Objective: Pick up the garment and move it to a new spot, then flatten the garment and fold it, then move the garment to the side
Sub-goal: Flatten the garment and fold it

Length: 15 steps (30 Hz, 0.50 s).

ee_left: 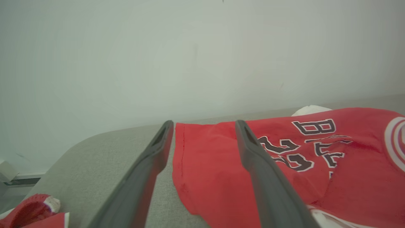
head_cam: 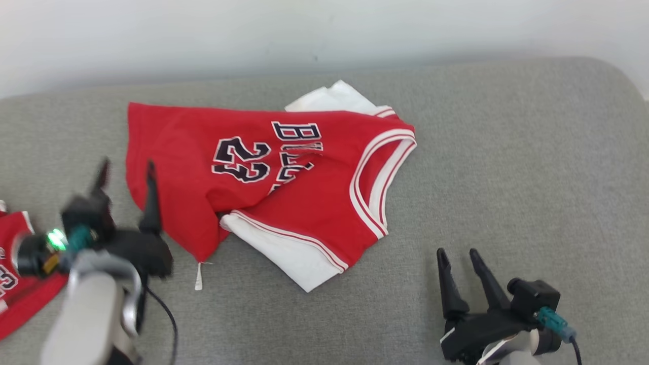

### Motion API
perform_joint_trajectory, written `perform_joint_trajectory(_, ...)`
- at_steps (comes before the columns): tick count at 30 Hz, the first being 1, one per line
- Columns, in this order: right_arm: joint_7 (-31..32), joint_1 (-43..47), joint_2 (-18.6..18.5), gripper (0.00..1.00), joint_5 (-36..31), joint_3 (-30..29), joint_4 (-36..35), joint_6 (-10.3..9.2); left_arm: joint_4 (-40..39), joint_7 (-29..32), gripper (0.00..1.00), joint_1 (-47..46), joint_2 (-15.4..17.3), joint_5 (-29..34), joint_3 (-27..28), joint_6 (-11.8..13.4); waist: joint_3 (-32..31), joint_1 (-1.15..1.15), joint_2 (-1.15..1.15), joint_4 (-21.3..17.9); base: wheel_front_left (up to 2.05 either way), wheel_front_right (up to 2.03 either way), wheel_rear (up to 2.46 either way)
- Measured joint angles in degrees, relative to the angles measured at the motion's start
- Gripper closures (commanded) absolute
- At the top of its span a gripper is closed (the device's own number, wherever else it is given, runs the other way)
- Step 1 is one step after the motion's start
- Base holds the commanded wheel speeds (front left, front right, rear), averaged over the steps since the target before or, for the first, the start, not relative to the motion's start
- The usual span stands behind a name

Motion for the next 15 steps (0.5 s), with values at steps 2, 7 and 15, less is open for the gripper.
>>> perform_joint_trajectory(2, 0.0, 0.7, 0.0, 0.00, 0.1, 0.7, 0.3, 0.00, -2.3, 0.0, 0.00, 3.9, -1.4, 0.1, 0.7, 0.0, -1.1, 0.00, 0.00, 0.6, 0.00, 0.00, 0.00)
perform_joint_trajectory(7, 0.0, 2.2, 0.0, 0.00, 1.2, 2.2, 1.1, 0.00, -8.2, 0.0, 0.00, 11.6, -3.5, 1.6, 2.7, -0.1, -3.3, 0.00, 0.00, 2.1, 0.00, 0.00, 0.00)
perform_joint_trajectory(15, 0.0, 2.6, 0.0, 0.00, 2.7, 5.3, 3.0, 0.00, -13.3, 0.0, 0.00, 23.0, -8.2, 4.7, 2.8, -2.3, -5.0, -0.01, 0.00, 6.0, 0.00, 0.00, 0.00)
